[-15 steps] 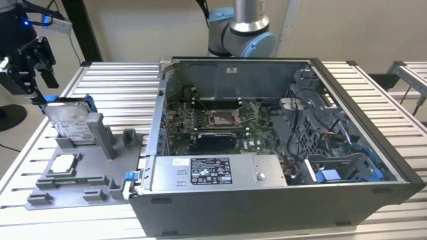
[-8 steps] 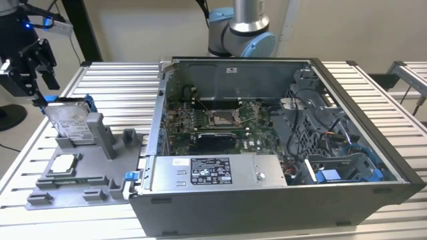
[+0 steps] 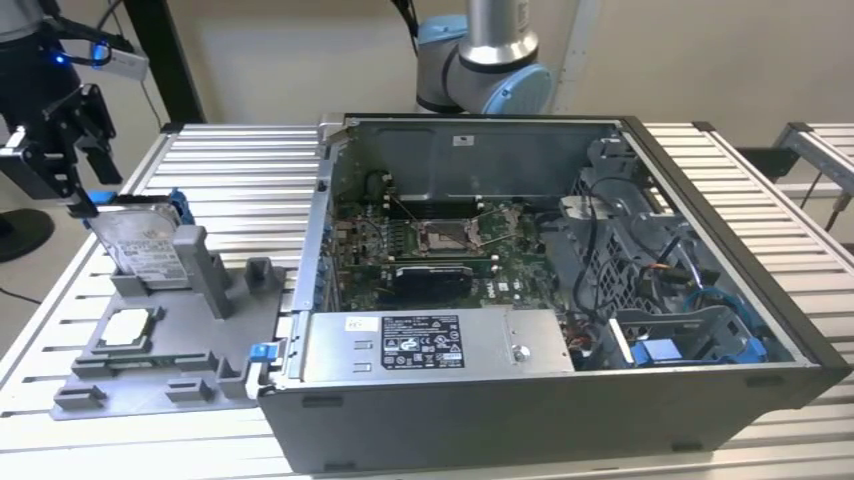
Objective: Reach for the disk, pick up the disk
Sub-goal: 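Pick up the disk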
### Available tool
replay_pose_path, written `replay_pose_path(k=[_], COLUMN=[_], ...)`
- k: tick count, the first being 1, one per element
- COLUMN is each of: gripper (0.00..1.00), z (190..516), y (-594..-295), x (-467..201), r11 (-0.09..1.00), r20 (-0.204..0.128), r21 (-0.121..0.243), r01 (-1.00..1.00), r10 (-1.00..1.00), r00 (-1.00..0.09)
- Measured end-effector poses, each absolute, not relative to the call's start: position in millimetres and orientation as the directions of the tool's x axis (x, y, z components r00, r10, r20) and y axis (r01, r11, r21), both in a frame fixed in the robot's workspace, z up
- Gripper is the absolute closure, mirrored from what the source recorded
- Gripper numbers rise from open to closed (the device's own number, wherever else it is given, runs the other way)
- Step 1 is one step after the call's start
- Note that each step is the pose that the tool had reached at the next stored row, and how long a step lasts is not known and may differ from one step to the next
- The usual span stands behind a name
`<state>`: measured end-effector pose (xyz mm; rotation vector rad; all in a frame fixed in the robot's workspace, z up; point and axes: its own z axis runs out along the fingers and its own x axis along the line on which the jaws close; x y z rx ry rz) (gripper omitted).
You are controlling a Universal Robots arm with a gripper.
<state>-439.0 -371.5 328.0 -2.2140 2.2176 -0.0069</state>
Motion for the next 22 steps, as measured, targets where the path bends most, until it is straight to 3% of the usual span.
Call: replay_pose_path(k=[22], gripper=[0.00], z=[316.7], y=[-371.5], x=[-439.0], r11=[0.002], r20=[-0.002], r21=[-0.009], r01=[-1.000], r10=[-1.000], r00=[-0.002])
